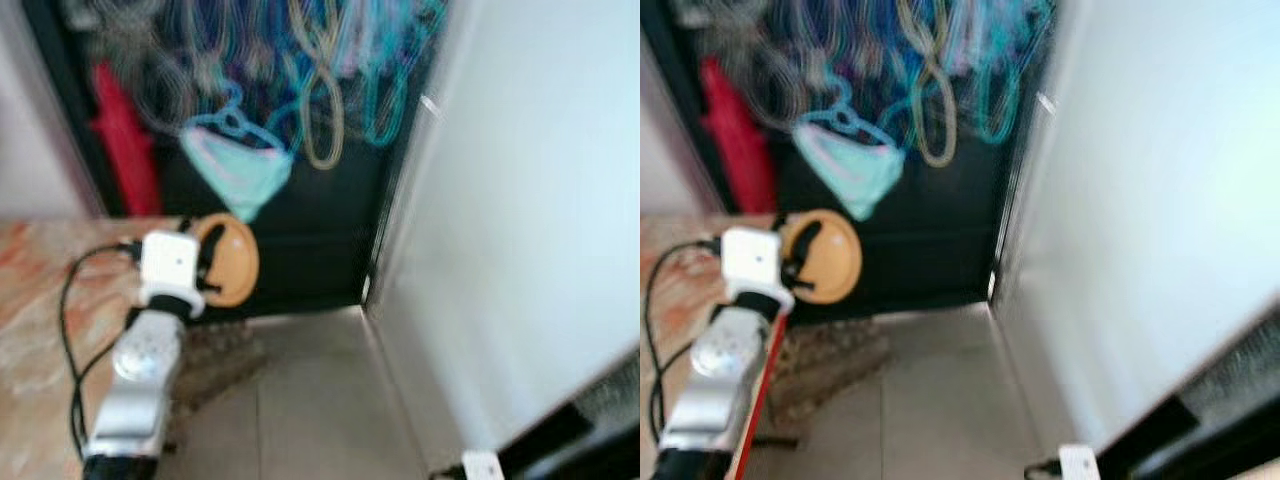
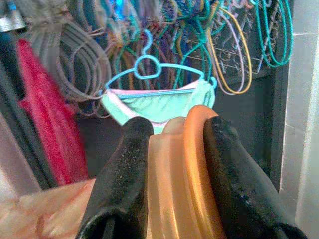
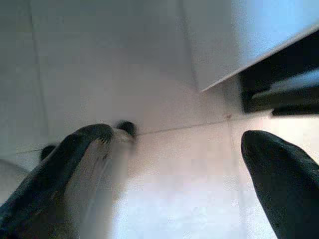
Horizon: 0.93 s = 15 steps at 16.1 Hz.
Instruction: Restocking fridge
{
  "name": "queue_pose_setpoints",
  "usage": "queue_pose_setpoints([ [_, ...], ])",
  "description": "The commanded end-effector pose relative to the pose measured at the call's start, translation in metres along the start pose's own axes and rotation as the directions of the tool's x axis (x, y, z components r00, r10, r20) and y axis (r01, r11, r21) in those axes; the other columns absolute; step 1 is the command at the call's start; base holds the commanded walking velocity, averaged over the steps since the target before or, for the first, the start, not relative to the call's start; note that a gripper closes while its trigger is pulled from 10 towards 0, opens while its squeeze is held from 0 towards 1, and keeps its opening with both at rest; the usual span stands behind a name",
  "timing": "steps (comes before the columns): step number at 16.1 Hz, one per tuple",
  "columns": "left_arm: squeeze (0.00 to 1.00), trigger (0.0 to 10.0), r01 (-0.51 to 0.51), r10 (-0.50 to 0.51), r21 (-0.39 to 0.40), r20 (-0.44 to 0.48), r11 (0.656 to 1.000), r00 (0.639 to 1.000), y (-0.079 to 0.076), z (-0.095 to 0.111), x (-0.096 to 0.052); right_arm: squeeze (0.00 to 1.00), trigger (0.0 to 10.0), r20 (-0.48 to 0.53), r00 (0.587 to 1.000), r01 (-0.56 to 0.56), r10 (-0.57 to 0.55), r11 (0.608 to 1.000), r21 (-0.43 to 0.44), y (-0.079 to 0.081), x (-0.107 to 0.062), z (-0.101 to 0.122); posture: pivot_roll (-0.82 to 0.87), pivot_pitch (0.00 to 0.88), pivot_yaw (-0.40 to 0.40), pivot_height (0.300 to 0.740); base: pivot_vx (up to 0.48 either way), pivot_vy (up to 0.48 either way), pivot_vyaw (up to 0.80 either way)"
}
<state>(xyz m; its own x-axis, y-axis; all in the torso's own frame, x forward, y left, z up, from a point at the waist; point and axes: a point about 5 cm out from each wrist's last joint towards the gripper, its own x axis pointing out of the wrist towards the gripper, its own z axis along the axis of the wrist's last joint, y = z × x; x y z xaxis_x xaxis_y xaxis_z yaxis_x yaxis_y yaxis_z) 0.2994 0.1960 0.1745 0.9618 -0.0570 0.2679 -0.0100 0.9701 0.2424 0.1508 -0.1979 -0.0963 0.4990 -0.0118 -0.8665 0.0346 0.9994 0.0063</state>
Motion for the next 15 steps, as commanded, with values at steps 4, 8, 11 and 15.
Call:
queue_pose_setpoints([
  [4,0.00,10.0,0.028,-0.028,-0.010,0.016,1.000,0.999,-0.007,0.003,0.003,0.00,10.0,-0.008,1.000,0.016,-0.016,1.000,0.002,-0.005,-0.001,-0.002,0.07,0.000,-0.007,0.740,0.000,0.000,-0.80],
  [8,0.00,10.0,0.034,-0.034,-0.009,0.011,0.999,0.999,-0.007,0.002,0.003,0.00,10.0,-0.007,1.000,0.018,-0.018,1.000,0.006,-0.005,-0.001,-0.002,0.06,0.000,-0.003,0.740,0.000,0.000,-0.80],
  [11,0.00,10.0,0.039,-0.039,-0.008,0.008,0.999,0.999,-0.008,0.000,0.004,0.00,10.0,-0.007,1.000,0.019,-0.019,1.000,0.009,-0.005,-0.001,-0.003,0.06,0.000,-0.001,0.740,0.000,0.000,-0.80],
  [15,0.00,10.0,0.049,-0.049,-0.011,-0.021,0.999,0.999,-0.007,-0.008,0.003,0.00,10.0,-0.006,1.000,0.020,-0.020,1.000,0.014,-0.003,-0.001,-0.002,0.06,0.000,0.007,0.740,0.000,0.000,-0.80],
])
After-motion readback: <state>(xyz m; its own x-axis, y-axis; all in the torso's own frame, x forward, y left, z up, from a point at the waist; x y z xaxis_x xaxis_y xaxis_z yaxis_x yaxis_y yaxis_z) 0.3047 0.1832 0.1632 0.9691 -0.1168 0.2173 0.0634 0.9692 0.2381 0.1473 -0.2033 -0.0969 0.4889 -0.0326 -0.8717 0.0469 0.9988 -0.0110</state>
